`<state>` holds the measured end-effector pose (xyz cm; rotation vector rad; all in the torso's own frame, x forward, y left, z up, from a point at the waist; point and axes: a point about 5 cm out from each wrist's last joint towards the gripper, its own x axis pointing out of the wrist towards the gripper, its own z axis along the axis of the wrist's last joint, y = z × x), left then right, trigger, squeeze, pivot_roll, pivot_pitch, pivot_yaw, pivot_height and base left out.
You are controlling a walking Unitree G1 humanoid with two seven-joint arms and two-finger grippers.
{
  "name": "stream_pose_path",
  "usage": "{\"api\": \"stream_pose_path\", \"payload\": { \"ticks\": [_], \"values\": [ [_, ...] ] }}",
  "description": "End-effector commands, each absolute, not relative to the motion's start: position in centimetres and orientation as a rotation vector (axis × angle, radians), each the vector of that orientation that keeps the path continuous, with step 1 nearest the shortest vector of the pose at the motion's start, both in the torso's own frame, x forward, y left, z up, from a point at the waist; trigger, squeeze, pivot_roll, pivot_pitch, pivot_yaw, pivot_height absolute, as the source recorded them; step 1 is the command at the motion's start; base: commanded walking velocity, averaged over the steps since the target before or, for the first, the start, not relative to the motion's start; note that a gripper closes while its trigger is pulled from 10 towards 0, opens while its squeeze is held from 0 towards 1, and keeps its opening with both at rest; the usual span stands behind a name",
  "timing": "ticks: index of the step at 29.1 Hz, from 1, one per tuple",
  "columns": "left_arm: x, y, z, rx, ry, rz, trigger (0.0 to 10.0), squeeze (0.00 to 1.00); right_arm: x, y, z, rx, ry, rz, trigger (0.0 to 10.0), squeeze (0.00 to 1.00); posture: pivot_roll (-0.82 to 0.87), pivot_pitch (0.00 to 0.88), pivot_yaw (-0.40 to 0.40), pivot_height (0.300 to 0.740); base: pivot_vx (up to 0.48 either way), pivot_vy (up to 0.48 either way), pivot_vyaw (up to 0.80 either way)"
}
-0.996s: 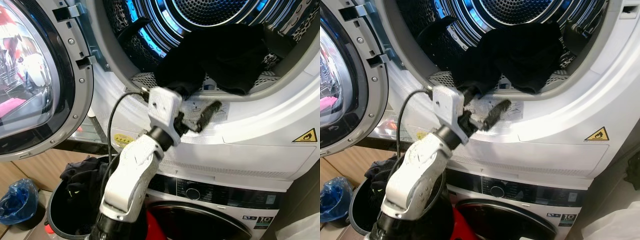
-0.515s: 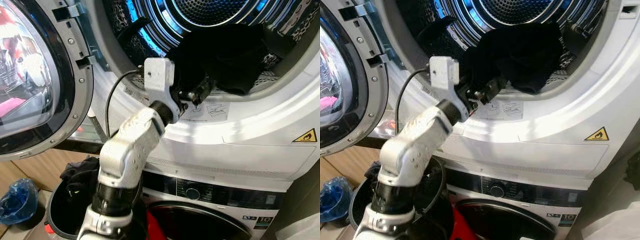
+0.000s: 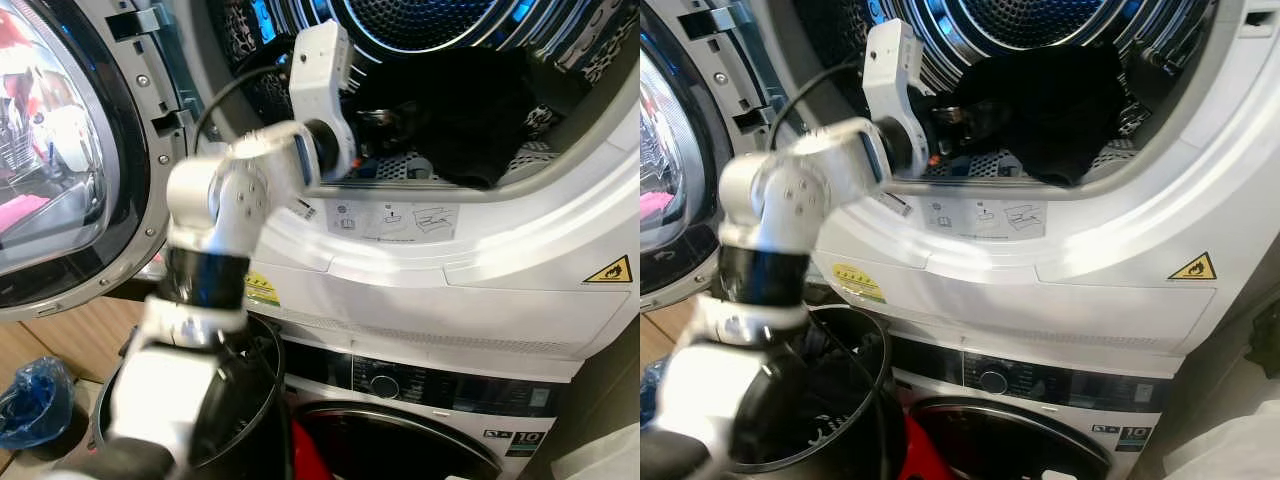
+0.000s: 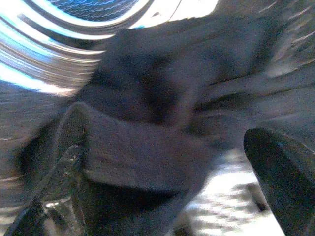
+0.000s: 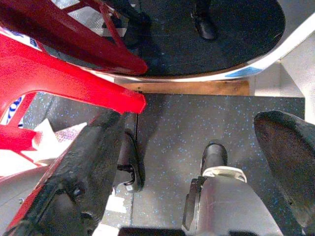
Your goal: Clothes washing
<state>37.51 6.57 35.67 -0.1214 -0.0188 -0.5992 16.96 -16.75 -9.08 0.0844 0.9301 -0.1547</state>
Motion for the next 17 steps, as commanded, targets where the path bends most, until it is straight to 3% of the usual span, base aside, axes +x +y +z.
{"api": "stream_pose_path", "payload": {
  "ticks": [1,7,11,17],
  "values": [
    [38.0,6.9,35.4,-0.081,-0.007,-0.583,10.0,0.00,17.1,-16.1,-9.1,0.092,0.935,-0.133,10.0,0.00,0.08,0.000,0.153,0.740,0.000,0.000,0.00],
    [39.8,7.8,34.3,0.017,0.038,-0.549,10.0,0.00,16.2,-15.8,-9.4,0.098,0.954,-0.123,10.0,0.00,0.05,0.000,0.175,0.740,0.000,0.000,0.00],
    [39.9,7.2,34.0,0.038,0.027,-0.650,10.0,0.00,15.6,-15.8,-9.7,0.102,0.966,-0.131,10.0,0.00,0.04,0.008,0.181,0.740,0.000,0.000,0.00],
    [40.1,5.7,35.2,0.077,-0.149,-0.835,10.0,0.00,14.5,-15.8,-10.1,0.108,0.982,-0.142,10.0,0.00,0.02,0.053,0.181,0.740,0.000,0.000,0.00]
  ]
}}
